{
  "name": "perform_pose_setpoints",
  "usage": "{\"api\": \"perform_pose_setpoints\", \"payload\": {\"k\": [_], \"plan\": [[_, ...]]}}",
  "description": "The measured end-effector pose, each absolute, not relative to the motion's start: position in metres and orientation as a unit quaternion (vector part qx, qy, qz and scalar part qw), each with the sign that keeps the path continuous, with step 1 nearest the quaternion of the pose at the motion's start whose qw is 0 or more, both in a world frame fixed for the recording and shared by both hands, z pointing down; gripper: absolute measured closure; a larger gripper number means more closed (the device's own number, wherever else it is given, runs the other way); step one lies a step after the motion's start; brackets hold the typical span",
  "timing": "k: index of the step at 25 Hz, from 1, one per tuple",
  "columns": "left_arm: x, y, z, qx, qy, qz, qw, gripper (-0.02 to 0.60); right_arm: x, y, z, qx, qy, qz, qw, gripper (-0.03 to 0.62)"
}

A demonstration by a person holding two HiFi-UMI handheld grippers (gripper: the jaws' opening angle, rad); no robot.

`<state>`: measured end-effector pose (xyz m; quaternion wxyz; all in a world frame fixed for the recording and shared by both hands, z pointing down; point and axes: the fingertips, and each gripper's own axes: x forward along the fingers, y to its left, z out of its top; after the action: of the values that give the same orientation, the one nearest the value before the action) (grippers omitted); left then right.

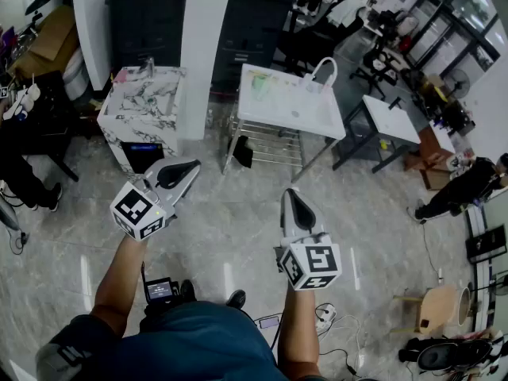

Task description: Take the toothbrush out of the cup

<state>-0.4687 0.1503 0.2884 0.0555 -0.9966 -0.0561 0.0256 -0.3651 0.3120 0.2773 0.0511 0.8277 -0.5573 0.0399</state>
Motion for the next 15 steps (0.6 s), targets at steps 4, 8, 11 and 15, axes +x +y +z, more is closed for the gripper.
{"api": "perform_pose_setpoints", "payload": {"k": [4, 8, 11, 15], "plan": [[-0.470, 0.148, 0.287, -0.996, -0.060, 0.025, 0.055, 0.583, -0.367, 0.310, 0.275, 0.829, -0.555, 0.040, 0.051, 0.591], [-0.472, 0.141, 0.288, -0.996, -0.064, 0.025, 0.051, 0.583, -0.369, 0.303, 0.275, 0.831, -0.552, 0.042, 0.052, 0.591], [-0.471, 0.136, 0.290, -0.996, -0.070, 0.025, 0.048, 0.583, -0.369, 0.298, 0.276, 0.834, -0.548, 0.043, 0.053, 0.591], [-0.472, 0.128, 0.292, -0.996, -0.076, 0.026, 0.048, 0.583, -0.371, 0.290, 0.277, 0.837, -0.542, 0.044, 0.052, 0.591]]}}
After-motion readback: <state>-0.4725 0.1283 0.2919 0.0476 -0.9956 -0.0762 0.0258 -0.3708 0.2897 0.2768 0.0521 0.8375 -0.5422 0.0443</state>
